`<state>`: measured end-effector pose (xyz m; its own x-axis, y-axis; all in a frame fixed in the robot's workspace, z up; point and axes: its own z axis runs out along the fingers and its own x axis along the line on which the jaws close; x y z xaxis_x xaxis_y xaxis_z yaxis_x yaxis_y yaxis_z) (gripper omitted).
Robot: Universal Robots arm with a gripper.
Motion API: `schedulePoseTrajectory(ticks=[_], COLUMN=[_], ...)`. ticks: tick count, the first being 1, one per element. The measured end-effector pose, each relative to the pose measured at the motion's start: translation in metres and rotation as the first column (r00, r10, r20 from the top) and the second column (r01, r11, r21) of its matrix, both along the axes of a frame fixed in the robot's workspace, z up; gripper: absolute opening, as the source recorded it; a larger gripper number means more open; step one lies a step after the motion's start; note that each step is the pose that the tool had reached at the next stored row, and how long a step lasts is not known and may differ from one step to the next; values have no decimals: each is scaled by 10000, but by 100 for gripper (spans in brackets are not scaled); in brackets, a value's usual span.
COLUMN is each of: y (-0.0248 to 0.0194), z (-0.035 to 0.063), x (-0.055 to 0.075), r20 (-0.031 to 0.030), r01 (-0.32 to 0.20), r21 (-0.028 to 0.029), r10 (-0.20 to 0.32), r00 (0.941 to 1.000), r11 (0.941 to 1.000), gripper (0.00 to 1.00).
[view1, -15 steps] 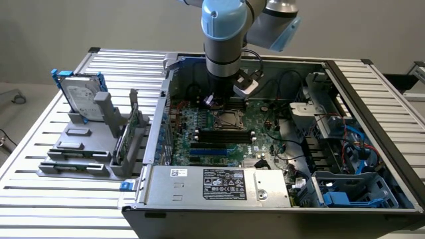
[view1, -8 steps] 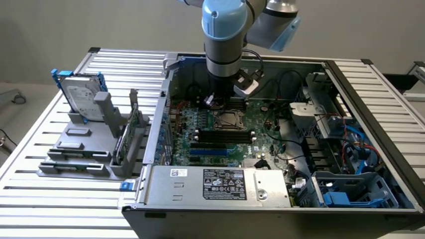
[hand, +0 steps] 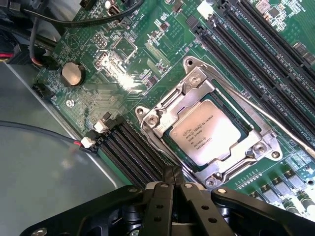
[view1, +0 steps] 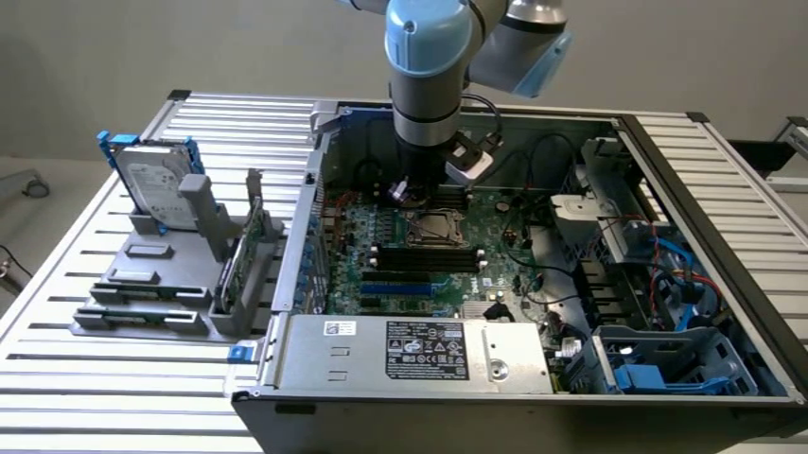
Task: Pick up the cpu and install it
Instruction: 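Install the first cpu locking lever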
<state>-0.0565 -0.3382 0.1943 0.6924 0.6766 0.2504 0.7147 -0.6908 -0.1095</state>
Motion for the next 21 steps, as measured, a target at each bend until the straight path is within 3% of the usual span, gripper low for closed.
schedulePoseTrajectory(ticks=[21], y=[0], z=[0], x=[37], r20=[0], r01=[1], r21=[-80], r10=[-1], r00=[10000], r11=[10000], gripper=[11])
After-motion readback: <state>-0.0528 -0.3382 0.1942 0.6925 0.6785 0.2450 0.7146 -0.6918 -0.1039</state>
